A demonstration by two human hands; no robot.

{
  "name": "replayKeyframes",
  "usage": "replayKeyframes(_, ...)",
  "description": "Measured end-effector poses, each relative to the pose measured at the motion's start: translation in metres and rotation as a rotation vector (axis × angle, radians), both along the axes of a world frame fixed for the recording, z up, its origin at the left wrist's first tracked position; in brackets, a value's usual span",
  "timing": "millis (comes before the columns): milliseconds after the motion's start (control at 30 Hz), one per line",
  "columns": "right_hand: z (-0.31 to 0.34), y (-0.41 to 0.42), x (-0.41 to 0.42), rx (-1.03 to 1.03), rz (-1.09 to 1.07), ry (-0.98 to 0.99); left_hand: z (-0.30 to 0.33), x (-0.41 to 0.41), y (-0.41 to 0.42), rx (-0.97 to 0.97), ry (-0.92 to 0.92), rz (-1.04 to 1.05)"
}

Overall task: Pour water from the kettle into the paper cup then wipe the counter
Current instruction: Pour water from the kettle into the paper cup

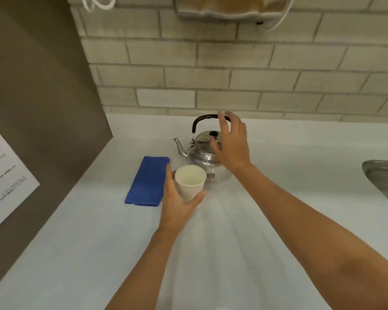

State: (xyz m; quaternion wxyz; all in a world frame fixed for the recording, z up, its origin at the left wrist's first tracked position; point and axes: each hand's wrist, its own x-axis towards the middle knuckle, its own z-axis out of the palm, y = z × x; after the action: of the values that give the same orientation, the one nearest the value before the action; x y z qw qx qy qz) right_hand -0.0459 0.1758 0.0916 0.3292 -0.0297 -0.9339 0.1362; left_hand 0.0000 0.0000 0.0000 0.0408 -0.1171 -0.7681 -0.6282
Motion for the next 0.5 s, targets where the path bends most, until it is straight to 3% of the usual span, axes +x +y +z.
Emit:
replayKeyframes(233,0.029,0.018,-0.047,0.107,0.054,-0.156,-0.014,-0.01,0.01,-0.049,-0.025,0.006)
replayKeyframes(367,0.042,0.029,-0.067,0.015,0.18,-0.294,-0.019,-0.013,0.012,-0.092,-0.022,0.027)
replayKeyframes(500,0.043,0.037,-0.072,-0.06,0.263,-0.297,-0.02,-0.013,0.014,-0.136,-0.036,0.065)
